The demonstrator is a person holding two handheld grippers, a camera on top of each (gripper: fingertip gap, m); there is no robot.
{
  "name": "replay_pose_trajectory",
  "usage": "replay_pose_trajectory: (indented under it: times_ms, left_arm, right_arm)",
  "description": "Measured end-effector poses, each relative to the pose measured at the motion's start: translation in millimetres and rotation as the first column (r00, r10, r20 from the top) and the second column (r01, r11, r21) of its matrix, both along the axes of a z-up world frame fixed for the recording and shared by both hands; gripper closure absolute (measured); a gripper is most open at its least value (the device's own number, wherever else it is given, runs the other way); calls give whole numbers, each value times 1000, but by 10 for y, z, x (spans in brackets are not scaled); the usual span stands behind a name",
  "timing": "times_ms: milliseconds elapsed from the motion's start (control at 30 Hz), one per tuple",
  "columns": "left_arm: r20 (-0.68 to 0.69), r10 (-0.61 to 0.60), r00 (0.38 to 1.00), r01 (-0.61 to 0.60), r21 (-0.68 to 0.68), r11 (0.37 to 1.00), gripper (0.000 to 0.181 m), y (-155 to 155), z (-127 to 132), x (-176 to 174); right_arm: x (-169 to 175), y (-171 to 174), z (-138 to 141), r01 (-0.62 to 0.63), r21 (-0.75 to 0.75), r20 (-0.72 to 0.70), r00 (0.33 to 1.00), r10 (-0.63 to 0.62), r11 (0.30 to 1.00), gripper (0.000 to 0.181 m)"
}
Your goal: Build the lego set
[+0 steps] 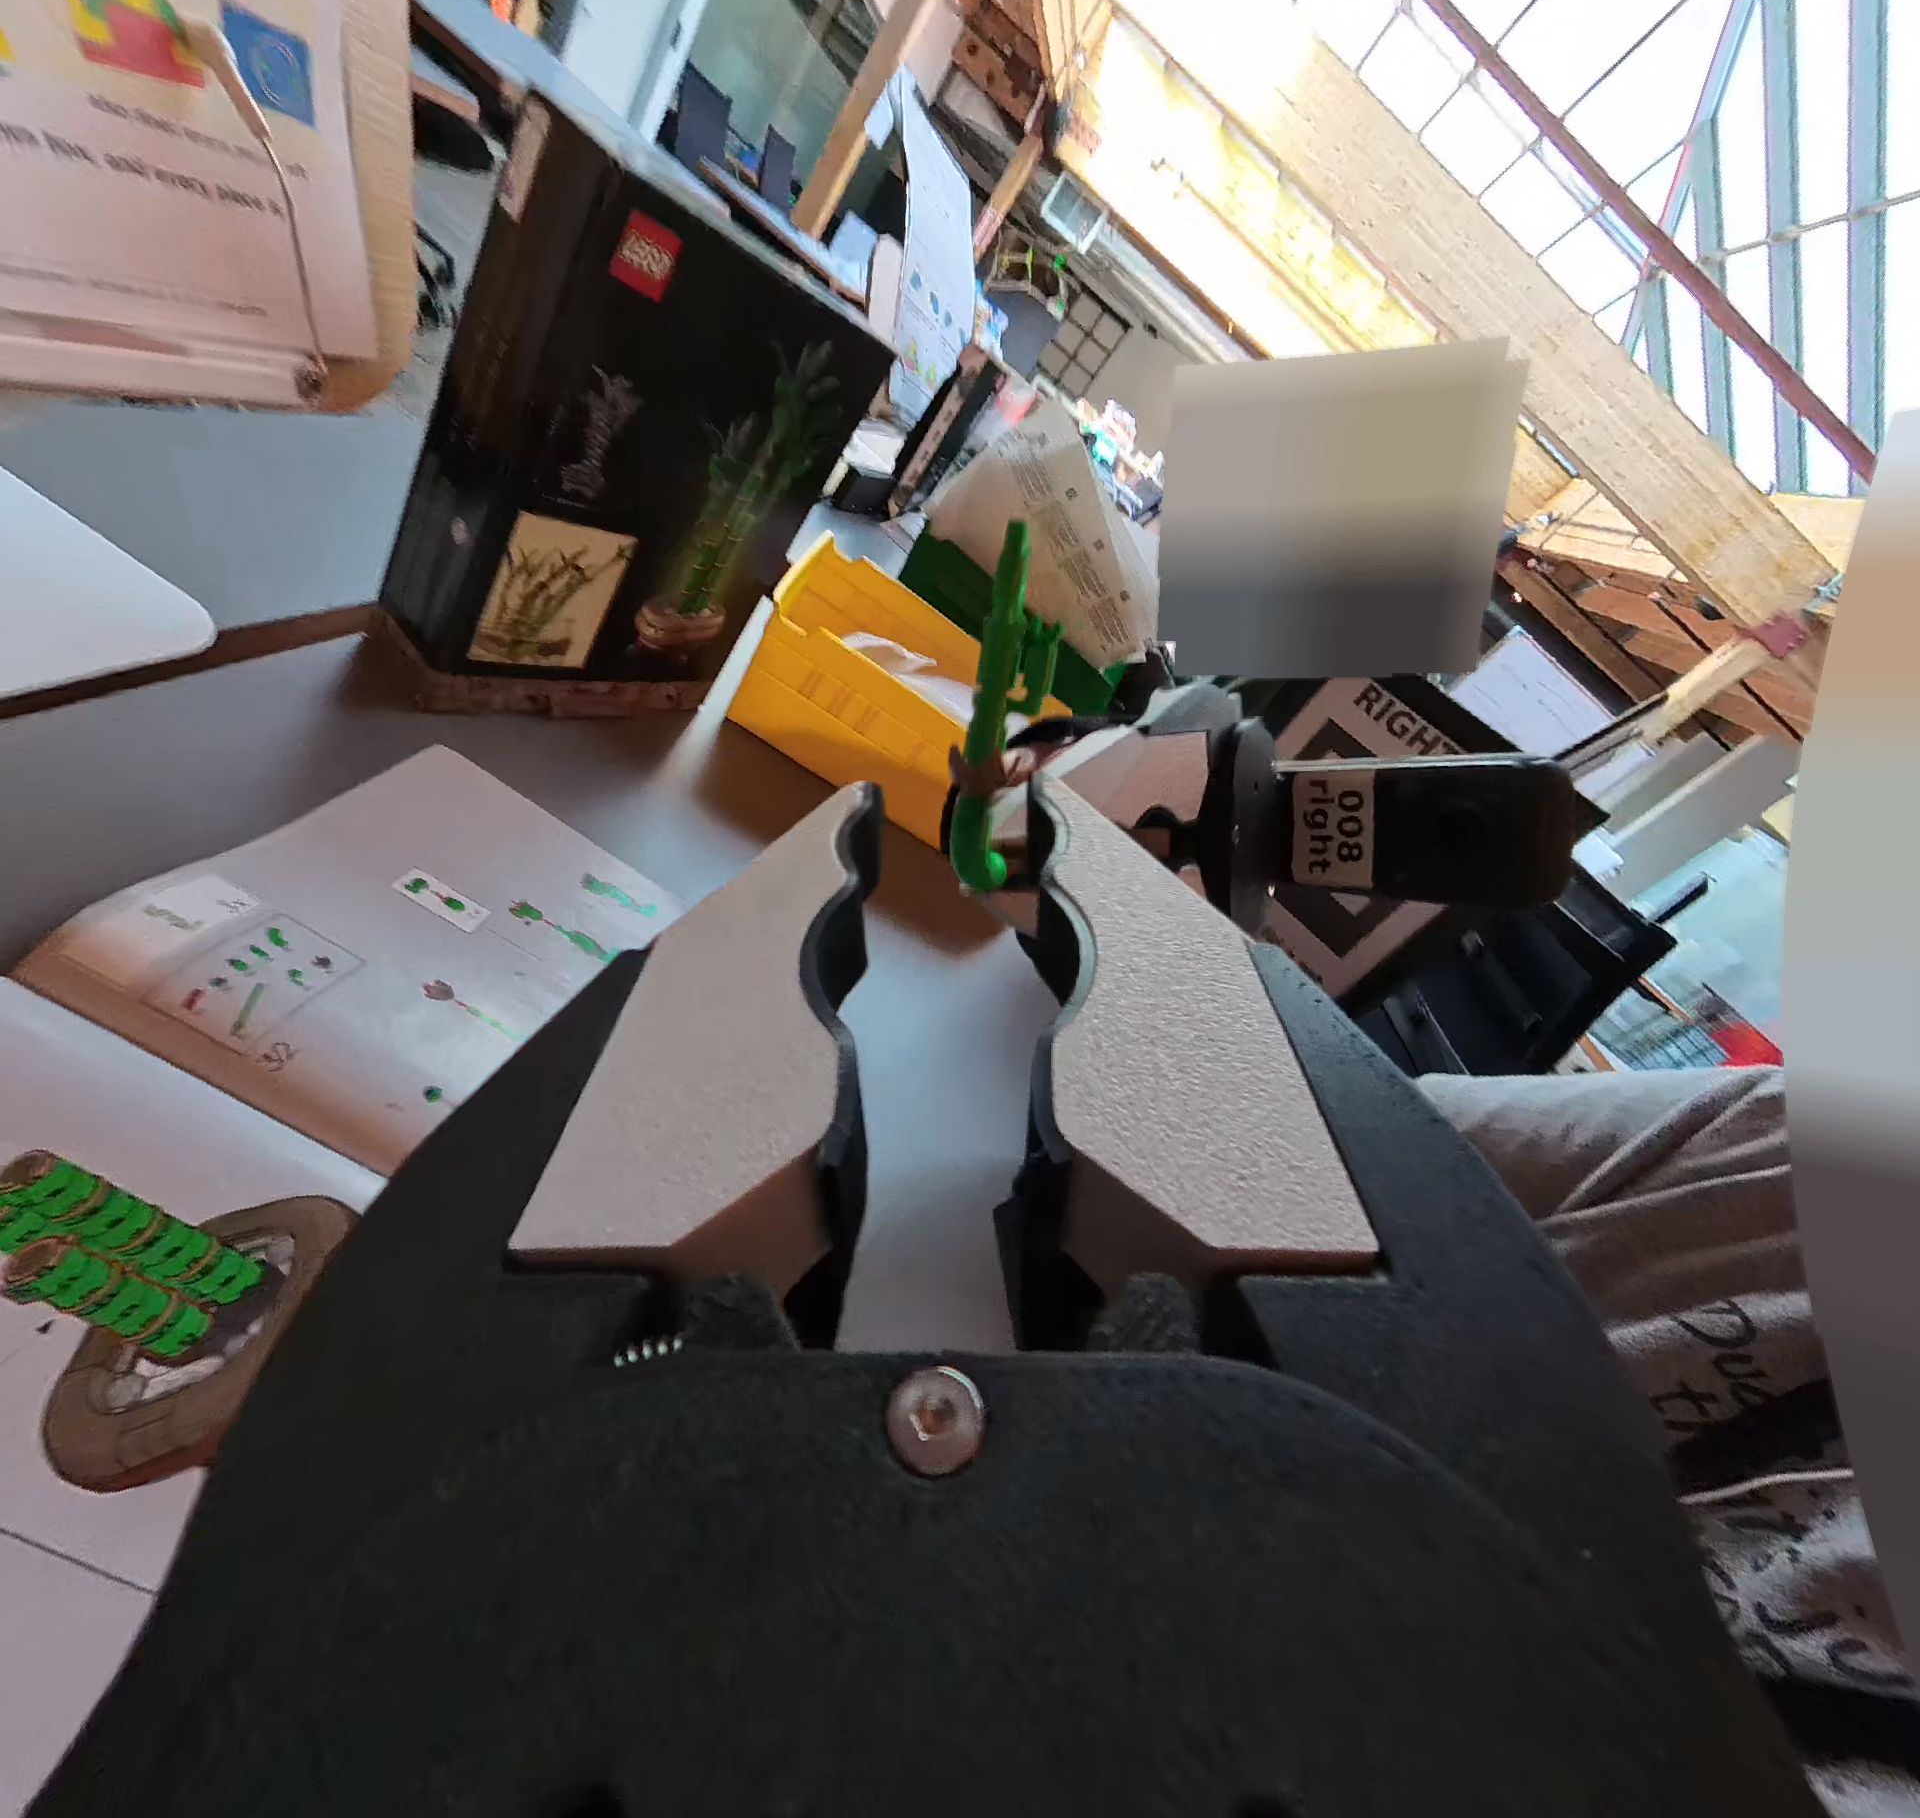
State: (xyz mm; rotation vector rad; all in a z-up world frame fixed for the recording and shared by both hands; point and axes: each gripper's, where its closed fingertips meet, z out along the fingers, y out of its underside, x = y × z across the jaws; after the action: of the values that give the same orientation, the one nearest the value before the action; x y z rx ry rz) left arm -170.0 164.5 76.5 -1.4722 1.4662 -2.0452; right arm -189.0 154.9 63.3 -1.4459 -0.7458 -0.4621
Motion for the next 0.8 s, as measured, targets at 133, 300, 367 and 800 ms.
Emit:
replay_pose_trajectory:
  times_ms: [133, 300, 367, 800]
  left_arm:
    - [57, 74, 996, -71, -40, 997, 144, 241, 149, -85]
    - [101, 259, 961, -257, -29, 966, 141, 707, 308, -302]
    - [124, 303, 945, -302, -29, 953, 141, 819, 397, -427]
    - [192, 377, 906, -391, 43, 919, 142, 856, 703, -767]
  right_arm:
    - [-38, 65, -216, -60, -108, -66, 996, 53, 992, 179]
    - [-348, 195, -864, -278, -364, -277, 943, 182, 889, 179]
    - [-502, 234, -1089, -311, -426, -278, 939, 204, 849, 179]
    - [-1058, 0, -946, -570, -168, -186, 820, 542, 804, 178]
